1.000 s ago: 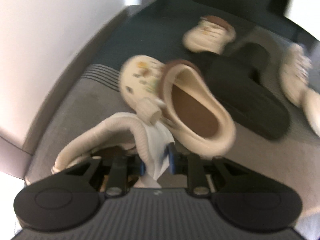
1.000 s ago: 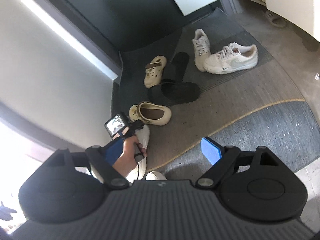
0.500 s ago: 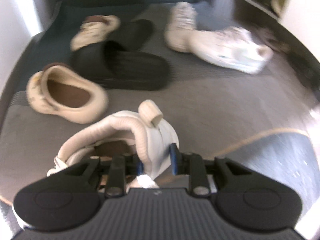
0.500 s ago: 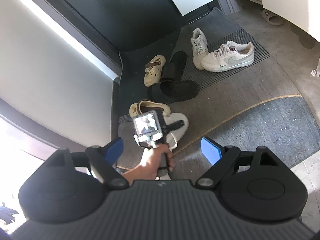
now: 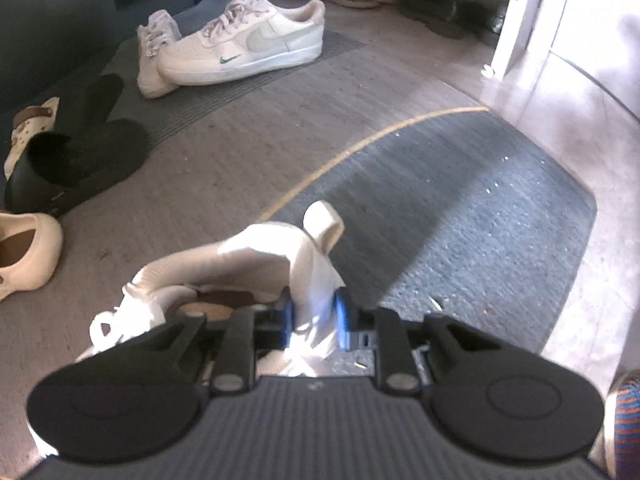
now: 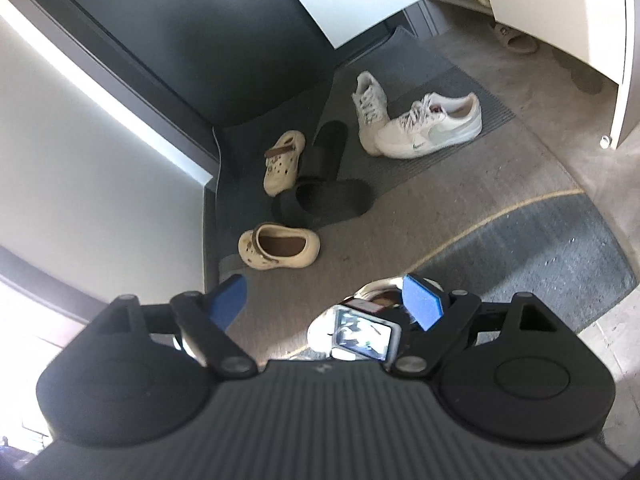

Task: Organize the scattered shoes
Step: 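Carry the sneaker with the left gripper and set it down, opening, then grasp a white sneaker heel with the right gripper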

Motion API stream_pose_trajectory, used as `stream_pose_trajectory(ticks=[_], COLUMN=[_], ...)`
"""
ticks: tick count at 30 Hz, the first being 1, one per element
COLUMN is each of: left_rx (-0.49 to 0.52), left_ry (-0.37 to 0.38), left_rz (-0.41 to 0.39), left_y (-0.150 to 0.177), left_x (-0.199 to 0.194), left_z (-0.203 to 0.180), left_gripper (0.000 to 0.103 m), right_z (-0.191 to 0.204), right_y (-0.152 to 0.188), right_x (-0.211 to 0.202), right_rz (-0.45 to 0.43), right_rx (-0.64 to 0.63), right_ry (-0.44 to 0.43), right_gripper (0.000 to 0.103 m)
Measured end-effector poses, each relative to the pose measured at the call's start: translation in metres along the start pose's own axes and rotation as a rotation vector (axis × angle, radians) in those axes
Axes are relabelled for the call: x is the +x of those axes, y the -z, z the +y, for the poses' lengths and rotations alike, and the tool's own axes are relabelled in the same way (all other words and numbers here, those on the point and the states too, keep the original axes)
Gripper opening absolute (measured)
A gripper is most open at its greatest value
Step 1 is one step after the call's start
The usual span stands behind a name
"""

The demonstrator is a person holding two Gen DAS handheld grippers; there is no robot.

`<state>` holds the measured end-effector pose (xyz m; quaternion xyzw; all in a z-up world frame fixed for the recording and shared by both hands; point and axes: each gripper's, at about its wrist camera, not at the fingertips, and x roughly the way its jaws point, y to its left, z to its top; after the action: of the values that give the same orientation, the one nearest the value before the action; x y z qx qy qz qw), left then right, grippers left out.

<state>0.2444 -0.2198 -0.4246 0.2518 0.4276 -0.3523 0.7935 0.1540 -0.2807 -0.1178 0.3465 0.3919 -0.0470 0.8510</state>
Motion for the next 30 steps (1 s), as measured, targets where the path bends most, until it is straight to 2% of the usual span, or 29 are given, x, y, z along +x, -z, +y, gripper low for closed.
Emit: stream_pose_trajectory(ticks=[5, 6, 7, 9, 14, 16, 18, 20, 24, 26, 30], left_rx=[0.063, 0.078, 0.086, 0.095, -0.015, -0.048, -0.065, -0.126, -0.271, -0.380, -0.539], left_ry=[-0.034, -0.045, -0.044, -0.035, 0.058, 0.068, 0.059, 0.035, -0.033, -0.122, -0.164], left_rz=[-0.029, -0.041, -0.055, -0.087, -0.140, -0.178, -0.225, -0.269, -0.304, -0.324, -0.334], left_y=[0.005, 0.005, 0.006, 0.007, 0.021, 0.032, 0.041, 0.053, 0.075, 0.090, 0.112], left_x=[-0.003, -0.005, -0.011, -0.024, -0.077, -0.104, -0.125, -0.143, -0.161, -0.171, -0.181], left_z=[-0.007, -0.008, -0.009, -0.012, -0.009, -0.004, 0.003, 0.016, 0.045, 0.064, 0.106], left_gripper=[0.030, 0.035, 0.049, 0.067, 0.076, 0.081, 0.082, 0.088, 0.089, 0.089, 0.091], right_z=[-0.002, -0.002, -0.001, -0.001, -0.001, 0.006, 0.010, 0.011, 0.004, -0.003, -0.025], right_y=[-0.004, -0.005, -0.006, -0.008, -0.013, -0.018, -0.019, -0.020, -0.023, -0.023, -0.022], right_x=[-0.003, -0.004, -0.004, -0.005, -0.008, -0.008, -0.003, 0.006, 0.041, 0.075, 0.122], right_rz=[-0.039, -0.047, -0.055, -0.071, -0.111, -0.150, -0.142, -0.104, 0.016, 0.005, 0.036], right_rx=[-0.017, -0.024, -0.032, -0.047, -0.086, -0.168, -0.237, -0.282, -0.337, -0.505, -0.605], right_ry=[0.002, 0.002, 0.002, 0.002, 0.001, -0.018, -0.019, -0.028, -0.051, 0.017, 0.047], right_gripper=[0.087, 0.087, 0.087, 0.087, 0.087, 0.087, 0.087, 0.087, 0.087, 0.087, 0.086])
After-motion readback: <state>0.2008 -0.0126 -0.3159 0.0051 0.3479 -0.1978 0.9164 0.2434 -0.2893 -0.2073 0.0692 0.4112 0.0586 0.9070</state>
